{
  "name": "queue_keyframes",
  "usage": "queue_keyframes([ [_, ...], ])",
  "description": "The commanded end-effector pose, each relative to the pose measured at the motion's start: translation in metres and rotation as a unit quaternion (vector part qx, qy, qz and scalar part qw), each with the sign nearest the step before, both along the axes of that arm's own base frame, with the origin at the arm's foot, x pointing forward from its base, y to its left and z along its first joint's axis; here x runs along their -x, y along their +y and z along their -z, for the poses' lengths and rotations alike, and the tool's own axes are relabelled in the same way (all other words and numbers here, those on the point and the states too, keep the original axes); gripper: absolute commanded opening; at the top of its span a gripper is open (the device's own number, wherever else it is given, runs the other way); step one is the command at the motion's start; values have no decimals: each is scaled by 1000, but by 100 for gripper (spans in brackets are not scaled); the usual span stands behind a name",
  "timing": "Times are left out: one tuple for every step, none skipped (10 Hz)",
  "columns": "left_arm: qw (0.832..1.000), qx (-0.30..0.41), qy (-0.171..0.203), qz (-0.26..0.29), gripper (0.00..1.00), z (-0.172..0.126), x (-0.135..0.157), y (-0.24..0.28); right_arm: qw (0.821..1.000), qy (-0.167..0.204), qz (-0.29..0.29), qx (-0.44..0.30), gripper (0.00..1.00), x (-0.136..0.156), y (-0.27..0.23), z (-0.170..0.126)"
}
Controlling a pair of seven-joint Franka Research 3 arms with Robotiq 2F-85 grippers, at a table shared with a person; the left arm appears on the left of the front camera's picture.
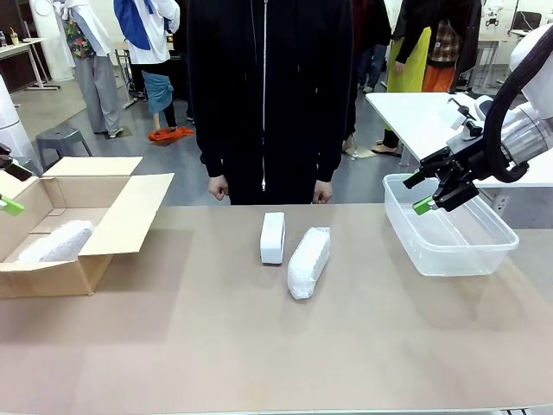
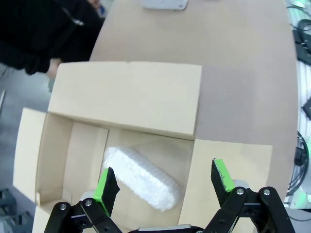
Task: Separate and place wrapped and unwrapped clocks.
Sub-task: Pick up the Digital clock indicated by the person.
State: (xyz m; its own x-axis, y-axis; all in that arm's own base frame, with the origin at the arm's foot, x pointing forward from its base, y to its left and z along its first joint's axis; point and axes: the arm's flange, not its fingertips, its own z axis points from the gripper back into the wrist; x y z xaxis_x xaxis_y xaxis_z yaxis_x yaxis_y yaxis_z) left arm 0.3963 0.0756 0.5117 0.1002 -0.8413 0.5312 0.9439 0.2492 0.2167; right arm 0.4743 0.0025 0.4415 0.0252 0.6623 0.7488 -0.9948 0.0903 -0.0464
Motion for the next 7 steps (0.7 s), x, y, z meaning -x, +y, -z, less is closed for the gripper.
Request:
queue_keyframes([
  [999,-1,30,29,100,-9,-20,13,1000,-5,0,-15,100,-2,2,1],
  [998,10,43,48,100,-16,-28,17,1000,-5,0,-15,100,-2,2,1],
  [997,15,52,61,100,-22,-34,19,1000,-5,0,-15,100,-2,2,1],
  [994,42,48,91,100,-26,-37,18,1000,-5,0,-15,100,-2,2,1],
  [989,73,45,119,100,-28,-37,14,1000,-5,0,-15,100,-2,2,1],
  [988,78,46,126,100,-28,-38,8,1000,-5,0,-15,100,-2,2,1],
  [983,96,44,150,100,-29,-39,6,1000,-5,0,-15,100,-2,2,1],
])
